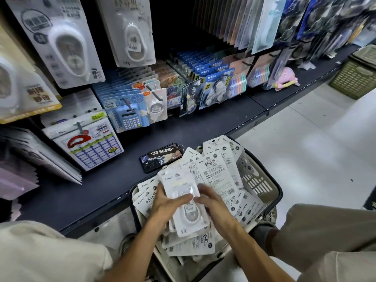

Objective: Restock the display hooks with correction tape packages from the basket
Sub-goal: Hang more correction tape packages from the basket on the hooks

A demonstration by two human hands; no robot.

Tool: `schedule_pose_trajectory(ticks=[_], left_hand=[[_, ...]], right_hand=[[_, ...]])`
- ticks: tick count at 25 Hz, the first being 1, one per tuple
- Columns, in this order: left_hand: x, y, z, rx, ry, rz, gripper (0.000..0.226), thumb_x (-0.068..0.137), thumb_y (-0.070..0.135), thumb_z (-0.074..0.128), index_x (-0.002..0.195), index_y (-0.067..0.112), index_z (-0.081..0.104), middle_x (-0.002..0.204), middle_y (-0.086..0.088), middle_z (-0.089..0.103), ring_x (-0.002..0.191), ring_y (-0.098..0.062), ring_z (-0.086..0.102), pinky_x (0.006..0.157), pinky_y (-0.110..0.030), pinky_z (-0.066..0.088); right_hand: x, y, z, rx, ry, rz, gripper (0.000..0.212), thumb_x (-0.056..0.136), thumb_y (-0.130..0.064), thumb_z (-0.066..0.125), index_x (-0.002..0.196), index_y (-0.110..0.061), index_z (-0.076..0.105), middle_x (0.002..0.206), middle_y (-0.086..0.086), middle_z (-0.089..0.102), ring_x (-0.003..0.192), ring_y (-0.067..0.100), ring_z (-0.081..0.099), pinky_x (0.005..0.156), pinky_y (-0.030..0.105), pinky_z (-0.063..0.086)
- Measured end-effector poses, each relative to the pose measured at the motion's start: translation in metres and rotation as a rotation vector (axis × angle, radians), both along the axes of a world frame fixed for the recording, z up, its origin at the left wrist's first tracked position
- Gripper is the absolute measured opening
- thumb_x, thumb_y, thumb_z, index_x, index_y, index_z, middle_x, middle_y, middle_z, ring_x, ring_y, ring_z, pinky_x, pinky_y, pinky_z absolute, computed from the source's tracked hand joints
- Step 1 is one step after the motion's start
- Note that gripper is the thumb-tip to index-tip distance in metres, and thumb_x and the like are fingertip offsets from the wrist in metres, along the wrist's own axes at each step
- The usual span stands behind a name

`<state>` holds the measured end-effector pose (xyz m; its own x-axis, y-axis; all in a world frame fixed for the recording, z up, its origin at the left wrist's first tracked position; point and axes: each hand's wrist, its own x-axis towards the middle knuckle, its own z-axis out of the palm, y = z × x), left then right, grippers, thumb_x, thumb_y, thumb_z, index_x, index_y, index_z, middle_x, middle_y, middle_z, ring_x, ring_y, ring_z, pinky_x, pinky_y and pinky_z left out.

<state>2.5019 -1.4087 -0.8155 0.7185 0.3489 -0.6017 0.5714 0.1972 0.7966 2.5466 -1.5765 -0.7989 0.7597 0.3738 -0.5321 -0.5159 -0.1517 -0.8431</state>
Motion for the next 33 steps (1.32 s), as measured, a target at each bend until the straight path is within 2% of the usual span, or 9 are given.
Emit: schedule_pose_trajectory(ticks=[4,7,11,14,17,21,27,31,33], left_hand=[[0.007,-0.007,0.006,-0.090,-0.140,-0.147,0.091,0.047,0.029,0.100,0.122,0.039,0.050,0.101,0.017,0.078,0.089,-0.006,0.076,0.067,-0.024,0.060],[0.001,-0.013,-0.006,-0.088,-0.081,-0.204,0.086,0.055,0.021,0.099,0.124,0.034,0.050,0.100,0.013,0.079,0.091,-0.011,0.077,0.072,-0.028,0.062],[-0.011,-0.015,-0.021,-0.015,0.078,-0.187,0.082,0.049,0.029,0.099,0.120,0.030,0.058,0.096,0.011,0.080,0.098,-0.014,0.074,0.084,-0.035,0.059],[-0.009,-0.016,-0.022,-0.082,0.042,-0.137,0.096,0.034,0.036,0.098,0.121,0.031,0.057,0.098,0.011,0.080,0.094,-0.014,0.076,0.086,-0.039,0.061],[-0.006,-0.017,-0.023,-0.163,0.036,-0.069,0.093,0.044,0.021,0.102,0.127,0.022,0.059,0.105,0.002,0.080,0.102,-0.023,0.074,0.096,-0.049,0.057],[-0.002,-0.016,-0.022,-0.128,0.048,0.005,0.082,0.056,0.012,0.100,0.127,0.019,0.061,0.107,-0.001,0.079,0.102,-0.023,0.073,0.096,-0.048,0.057],[-0.001,-0.016,0.006,-0.053,0.034,0.016,0.069,0.057,0.012,0.099,0.117,0.021,0.066,0.102,0.002,0.079,0.096,-0.020,0.075,0.092,-0.042,0.060],[-0.009,-0.001,0.033,-0.101,0.017,0.038,0.063,0.058,0.010,0.099,0.114,0.015,0.070,0.099,-0.002,0.081,0.092,-0.025,0.077,0.092,-0.046,0.060],[-0.011,0.011,0.048,-0.127,-0.034,0.047,0.057,0.060,0.008,0.097,0.112,0.014,0.073,0.099,-0.003,0.081,0.092,-0.025,0.078,0.092,-0.046,0.060]], right_hand=[[0.016,0.008,0.010,0.209,0.044,-0.175,0.067,0.089,-0.054,0.062,0.145,-0.019,0.049,0.138,0.008,0.063,0.124,0.029,0.062,0.101,0.049,0.052],[0.009,0.013,0.008,0.166,0.071,-0.078,0.040,0.098,-0.029,0.059,0.137,-0.020,0.055,0.131,0.006,0.069,0.117,0.025,0.067,0.103,0.049,0.051],[-0.011,0.009,-0.010,-0.054,0.028,-0.001,0.042,0.092,-0.006,0.059,0.129,-0.024,0.063,0.119,-0.005,0.073,0.105,0.008,0.070,0.084,0.023,0.057],[-0.009,0.005,-0.020,-0.181,-0.103,-0.005,0.042,0.092,-0.019,0.060,0.132,-0.032,0.063,0.152,-0.006,0.045,0.137,0.013,0.045,0.111,0.035,0.039],[-0.002,0.001,-0.020,-0.232,-0.157,0.056,0.041,0.092,-0.035,0.059,0.132,-0.044,0.060,0.160,-0.014,0.029,0.149,0.011,0.025,0.123,0.044,0.022],[0.008,-0.009,-0.015,0.005,0.008,0.172,0.037,0.097,-0.029,0.053,0.129,-0.042,0.065,0.142,-0.010,0.061,0.130,0.008,0.057,0.108,0.033,0.042],[0.019,-0.012,0.001,-0.115,-0.078,-0.029,0.018,0.096,-0.042,0.060,0.107,-0.035,0.072,0.099,-0.018,0.077,0.088,-0.003,0.071,0.068,0.011,0.052],[0.023,-0.007,0.006,-0.135,-0.093,-0.066,0.035,0.093,-0.057,0.060,0.117,-0.033,0.068,0.121,-0.012,0.070,0.116,0.011,0.064,0.098,0.032,0.049],[0.021,-0.002,0.010,-0.132,-0.055,0.001,0.041,0.090,-0.066,0.058,0.116,-0.035,0.065,0.125,-0.011,0.068,0.110,0.006,0.065,0.098,0.036,0.053]])
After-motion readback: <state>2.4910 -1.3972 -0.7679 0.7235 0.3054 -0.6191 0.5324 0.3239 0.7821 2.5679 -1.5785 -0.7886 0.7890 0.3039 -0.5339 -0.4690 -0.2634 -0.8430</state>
